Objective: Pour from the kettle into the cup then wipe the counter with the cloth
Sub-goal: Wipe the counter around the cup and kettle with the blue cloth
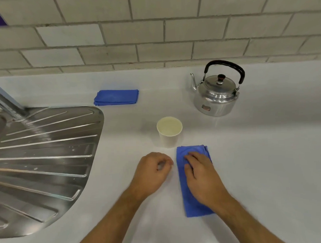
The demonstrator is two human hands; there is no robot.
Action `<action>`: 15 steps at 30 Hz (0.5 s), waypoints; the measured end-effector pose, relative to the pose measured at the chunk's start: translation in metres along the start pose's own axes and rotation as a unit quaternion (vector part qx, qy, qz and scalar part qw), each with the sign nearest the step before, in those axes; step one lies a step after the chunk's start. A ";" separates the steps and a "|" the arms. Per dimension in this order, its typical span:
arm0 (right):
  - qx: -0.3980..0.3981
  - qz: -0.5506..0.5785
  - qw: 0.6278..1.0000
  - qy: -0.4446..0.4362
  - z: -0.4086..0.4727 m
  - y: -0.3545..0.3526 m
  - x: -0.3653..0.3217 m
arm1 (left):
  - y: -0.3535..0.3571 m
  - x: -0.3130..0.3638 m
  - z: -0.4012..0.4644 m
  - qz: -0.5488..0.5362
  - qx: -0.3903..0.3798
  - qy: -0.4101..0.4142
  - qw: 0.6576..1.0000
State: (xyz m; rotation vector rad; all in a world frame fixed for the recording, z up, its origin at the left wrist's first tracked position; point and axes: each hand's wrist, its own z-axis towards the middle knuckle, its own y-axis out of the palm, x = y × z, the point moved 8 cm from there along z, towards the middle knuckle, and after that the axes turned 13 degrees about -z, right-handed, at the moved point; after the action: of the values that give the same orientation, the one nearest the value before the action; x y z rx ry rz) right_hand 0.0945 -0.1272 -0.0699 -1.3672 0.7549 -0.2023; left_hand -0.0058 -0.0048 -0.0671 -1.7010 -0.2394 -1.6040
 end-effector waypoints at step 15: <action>-0.030 -0.235 0.971 -0.044 0.129 0.019 0.021 | -0.034 -0.067 0.058 0.373 -0.047 -0.084 0.923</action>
State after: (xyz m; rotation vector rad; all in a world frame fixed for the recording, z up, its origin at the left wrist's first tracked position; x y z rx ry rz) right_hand 0.1807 -0.0305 -0.0934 -1.5873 0.3550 -0.4907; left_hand 0.0055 0.0791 -0.1102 -1.7089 0.3784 -0.9124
